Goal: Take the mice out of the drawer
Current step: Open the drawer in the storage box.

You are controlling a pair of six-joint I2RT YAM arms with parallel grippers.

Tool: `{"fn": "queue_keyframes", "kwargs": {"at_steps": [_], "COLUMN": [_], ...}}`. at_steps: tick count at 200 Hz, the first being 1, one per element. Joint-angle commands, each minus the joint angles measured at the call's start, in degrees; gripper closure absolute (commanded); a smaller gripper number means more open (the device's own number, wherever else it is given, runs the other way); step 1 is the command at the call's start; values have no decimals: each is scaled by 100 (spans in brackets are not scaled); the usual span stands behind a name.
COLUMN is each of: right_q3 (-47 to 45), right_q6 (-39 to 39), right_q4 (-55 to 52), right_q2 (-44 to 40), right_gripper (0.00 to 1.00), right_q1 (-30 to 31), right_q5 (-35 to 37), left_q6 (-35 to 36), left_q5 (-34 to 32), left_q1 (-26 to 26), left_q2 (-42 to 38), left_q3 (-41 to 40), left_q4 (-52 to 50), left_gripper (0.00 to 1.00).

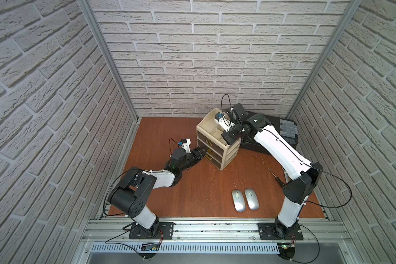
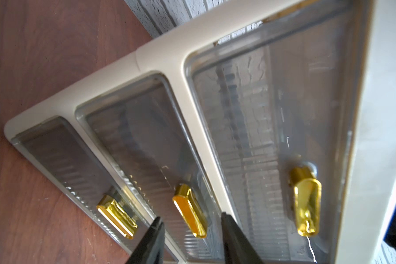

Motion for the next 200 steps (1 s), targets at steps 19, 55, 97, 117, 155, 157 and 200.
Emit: {"fn": "queue_keyframes", "kwargs": {"at_steps": [19,55,97,117,155,157,200], "right_q3": [-156,-184,-190,-190,-204,-200,-199], "right_q6": [65,55,57,57,46,47,46], "right_q4": [29,21,21,20,10,12,-2], "right_q2": [-39,-40,-41,-41,-41,-40,-53], "right_gripper": [97,97,97,97,97,97,97], "right_q1": [13,13,14,18,13,13,13], "right_q5": [25,25,0,18,13,15,25], "left_q6": [-233,-417,-630,-682,-897,-911,-1073], "left_q5": [-134,-66,-57,-48,-13,-10,-3], "left_q1": [-83,-102,-137,-145,-172,-172,-203], "left_q2": [117,359,596,652,790,796,864], "left_q3": [130,254,284,296,356,363,411], "left_q4": [342,576,894,883,1036,1048,1037], "left_gripper": [57,57,60,64,67,68,75]}}
